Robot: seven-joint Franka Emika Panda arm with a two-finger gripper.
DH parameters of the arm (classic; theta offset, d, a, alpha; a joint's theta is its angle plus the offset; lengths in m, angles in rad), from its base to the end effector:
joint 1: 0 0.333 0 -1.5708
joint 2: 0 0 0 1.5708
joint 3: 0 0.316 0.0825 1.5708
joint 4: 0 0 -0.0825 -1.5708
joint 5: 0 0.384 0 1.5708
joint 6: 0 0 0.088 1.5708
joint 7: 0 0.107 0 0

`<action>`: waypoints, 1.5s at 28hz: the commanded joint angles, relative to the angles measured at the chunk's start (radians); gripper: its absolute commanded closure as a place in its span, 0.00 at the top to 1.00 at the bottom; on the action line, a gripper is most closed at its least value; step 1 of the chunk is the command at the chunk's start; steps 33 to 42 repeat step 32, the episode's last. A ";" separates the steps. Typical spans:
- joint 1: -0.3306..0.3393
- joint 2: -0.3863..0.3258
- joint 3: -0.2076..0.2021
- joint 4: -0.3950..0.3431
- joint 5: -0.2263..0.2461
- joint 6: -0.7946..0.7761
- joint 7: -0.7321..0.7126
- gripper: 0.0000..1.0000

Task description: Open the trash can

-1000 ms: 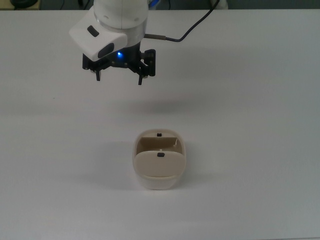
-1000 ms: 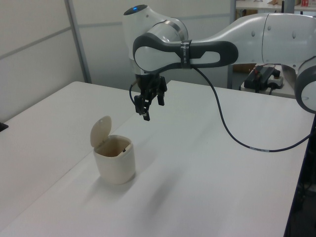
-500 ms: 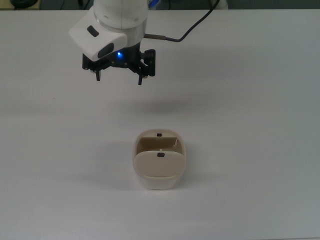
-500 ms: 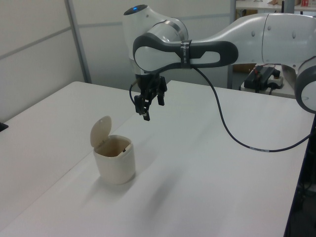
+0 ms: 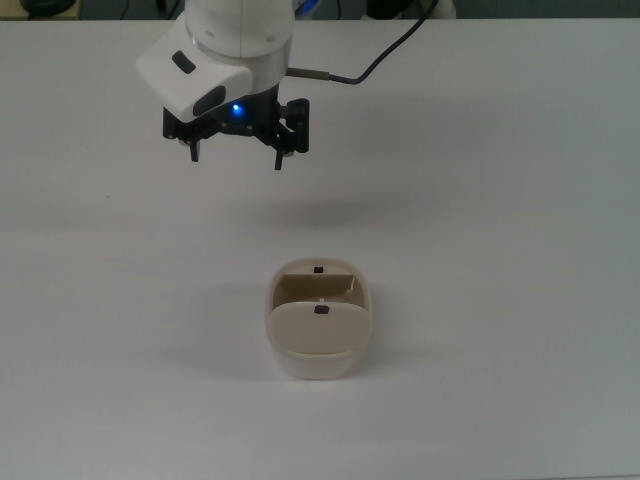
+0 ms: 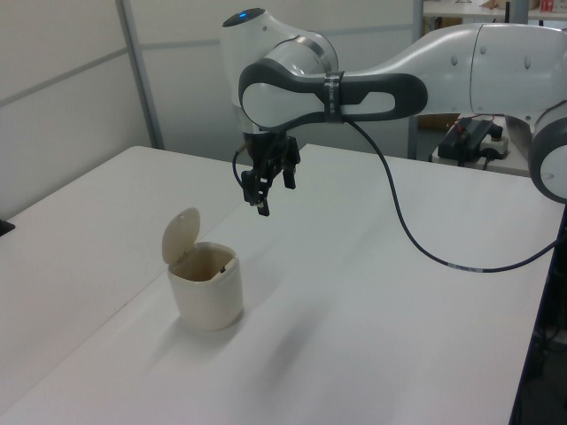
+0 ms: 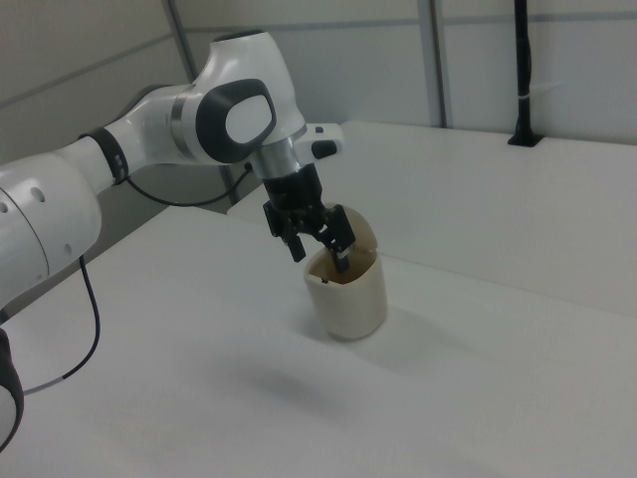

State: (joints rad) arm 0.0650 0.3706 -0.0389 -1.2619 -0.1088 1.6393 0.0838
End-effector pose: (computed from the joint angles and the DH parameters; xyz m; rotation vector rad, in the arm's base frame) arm 0.6684 0.0113 0.5508 3.0186 -0.0724 0.0210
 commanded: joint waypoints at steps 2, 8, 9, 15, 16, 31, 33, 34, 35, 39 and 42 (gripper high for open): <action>-0.013 -0.025 -0.007 -0.028 0.003 -0.004 -0.019 1.00; -0.019 -0.027 -0.009 -0.028 0.001 -0.004 -0.024 1.00; -0.021 -0.027 -0.009 -0.028 0.001 -0.004 -0.024 1.00; -0.033 -0.029 -0.010 -0.027 0.003 -0.004 -0.025 1.00; -0.034 -0.029 -0.009 -0.027 0.003 -0.004 -0.027 1.00; -0.041 -0.029 -0.009 -0.027 0.003 -0.003 -0.029 1.00; -0.041 -0.029 -0.009 -0.027 0.003 -0.003 -0.029 1.00; -0.041 -0.029 -0.009 -0.027 0.003 -0.003 -0.029 1.00; -0.041 -0.029 -0.009 -0.027 0.003 -0.003 -0.029 1.00; -0.041 -0.029 -0.009 -0.027 0.003 -0.003 -0.029 1.00; -0.041 -0.029 -0.009 -0.027 0.003 -0.003 -0.029 1.00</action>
